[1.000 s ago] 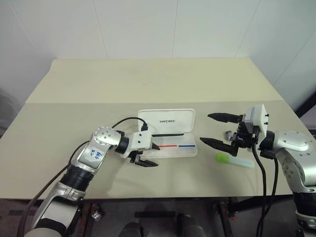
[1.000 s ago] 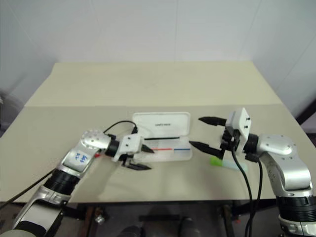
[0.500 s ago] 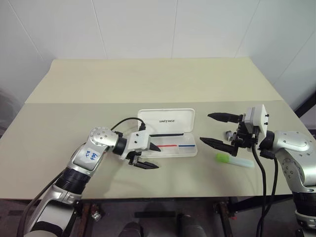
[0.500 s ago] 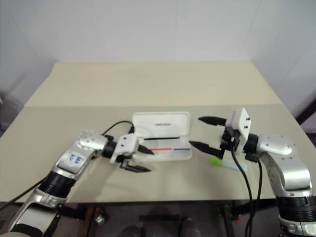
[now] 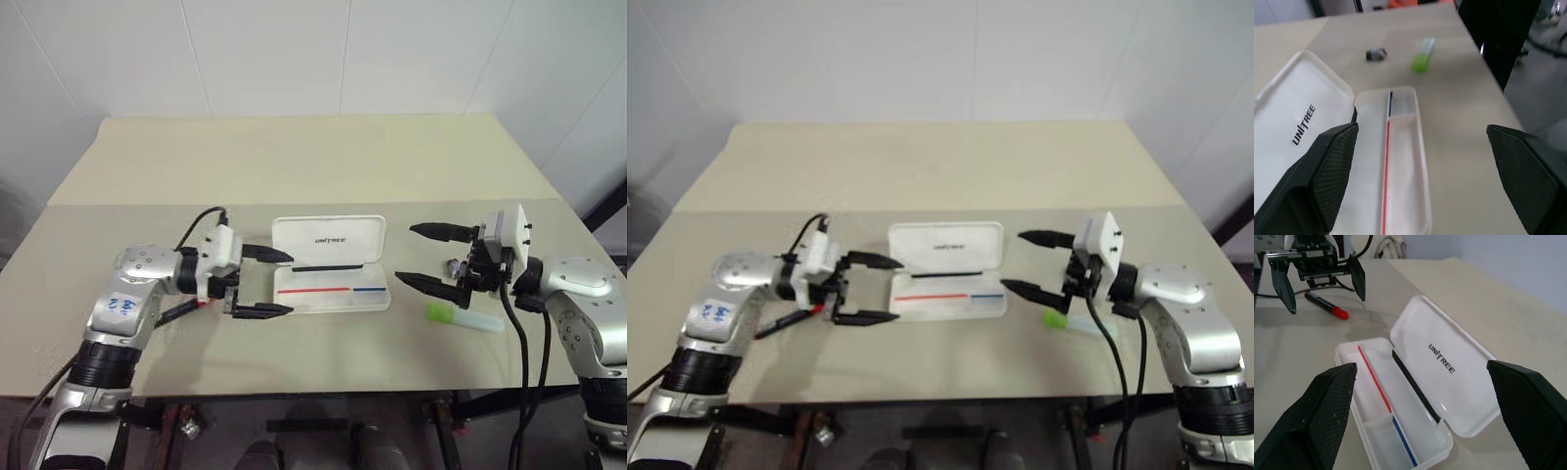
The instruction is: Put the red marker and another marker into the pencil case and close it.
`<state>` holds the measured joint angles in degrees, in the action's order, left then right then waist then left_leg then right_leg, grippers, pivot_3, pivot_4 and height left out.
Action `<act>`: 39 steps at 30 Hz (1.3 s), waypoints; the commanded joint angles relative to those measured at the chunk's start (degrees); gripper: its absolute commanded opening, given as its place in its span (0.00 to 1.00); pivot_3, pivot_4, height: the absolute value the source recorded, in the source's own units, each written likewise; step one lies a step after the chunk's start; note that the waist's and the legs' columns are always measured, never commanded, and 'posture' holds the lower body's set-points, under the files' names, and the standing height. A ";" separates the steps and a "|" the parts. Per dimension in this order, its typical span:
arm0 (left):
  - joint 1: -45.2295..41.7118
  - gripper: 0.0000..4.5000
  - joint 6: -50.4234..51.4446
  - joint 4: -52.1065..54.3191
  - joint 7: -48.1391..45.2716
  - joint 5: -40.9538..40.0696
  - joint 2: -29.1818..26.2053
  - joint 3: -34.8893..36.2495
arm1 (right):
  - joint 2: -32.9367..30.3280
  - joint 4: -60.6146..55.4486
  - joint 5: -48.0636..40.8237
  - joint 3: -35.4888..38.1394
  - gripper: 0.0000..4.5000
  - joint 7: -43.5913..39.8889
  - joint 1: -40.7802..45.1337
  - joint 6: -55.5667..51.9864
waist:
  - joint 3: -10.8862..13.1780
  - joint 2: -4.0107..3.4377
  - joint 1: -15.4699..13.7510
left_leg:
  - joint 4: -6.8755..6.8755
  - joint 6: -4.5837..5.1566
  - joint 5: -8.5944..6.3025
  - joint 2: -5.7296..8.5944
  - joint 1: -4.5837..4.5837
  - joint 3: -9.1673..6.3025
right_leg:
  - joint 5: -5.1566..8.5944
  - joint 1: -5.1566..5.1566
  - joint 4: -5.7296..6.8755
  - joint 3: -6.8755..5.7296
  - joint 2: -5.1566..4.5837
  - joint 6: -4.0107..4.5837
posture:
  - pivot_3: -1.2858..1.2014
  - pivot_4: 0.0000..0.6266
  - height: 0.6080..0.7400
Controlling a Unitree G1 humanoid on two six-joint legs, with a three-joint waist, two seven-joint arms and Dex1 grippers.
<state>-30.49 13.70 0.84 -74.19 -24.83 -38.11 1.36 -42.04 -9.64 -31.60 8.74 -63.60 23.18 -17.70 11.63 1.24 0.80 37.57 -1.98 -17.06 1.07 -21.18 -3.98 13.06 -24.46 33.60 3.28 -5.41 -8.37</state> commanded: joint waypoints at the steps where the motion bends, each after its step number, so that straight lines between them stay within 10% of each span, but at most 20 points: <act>1: 1.24 0.99 3.50 3.00 -0.03 -4.37 -3.69 5.03 | -0.76 -0.32 -2.27 0.99 1.00 -2.17 1.42 -0.08 | 0.00 0.00 0.17 | 0.00 0.00 0.00 0.00 0.00 -0.01 | 0.00 -0.01 0.00 -0.01 0.01 0.00 | 0.52 0.24 1.00; 13: 16.64 0.99 -9.86 -18.42 -0.68 2.47 -16.68 18.96 | -7.41 2.66 -2.56 0.69 1.00 -12.48 1.10 -0.71 | 0.00 -0.01 0.90 | -0.38 0.00 0.00 -0.13 0.16 0.04 | 0.12 -0.08 -0.06 -0.06 0.05 0.20 | 0.52 0.24 1.00; 32: 12.12 0.99 -24.94 -37.35 2.88 9.74 -10.19 11.53 | -7.90 6.67 1.38 1.93 1.00 -11.92 -0.42 3.04 | 0.00 0.00 0.76 | -0.32 -0.02 -0.01 -0.10 0.12 0.05 | 0.10 -0.12 0.03 -0.09 0.01 0.18 | 0.52 0.24 1.00; 39: 10.09 0.56 -24.87 -39.33 0.67 9.20 -9.03 10.37 | -8.22 2.99 0.51 3.25 1.00 -9.80 -2.45 1.32 | 0.00 0.00 0.72 | -0.27 -0.02 -0.01 -0.09 0.11 0.05 | 0.09 -0.11 0.05 -0.08 -0.01 0.16 | 0.52 0.24 1.00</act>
<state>-19.80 -10.62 -37.88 -73.09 -15.35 -47.26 11.73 -49.07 -4.60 -29.85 9.48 -74.00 20.97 -16.32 11.64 1.25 1.52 37.30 -2.00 -17.06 0.99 -21.06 -3.94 13.15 -24.57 33.66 3.20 -5.42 -8.21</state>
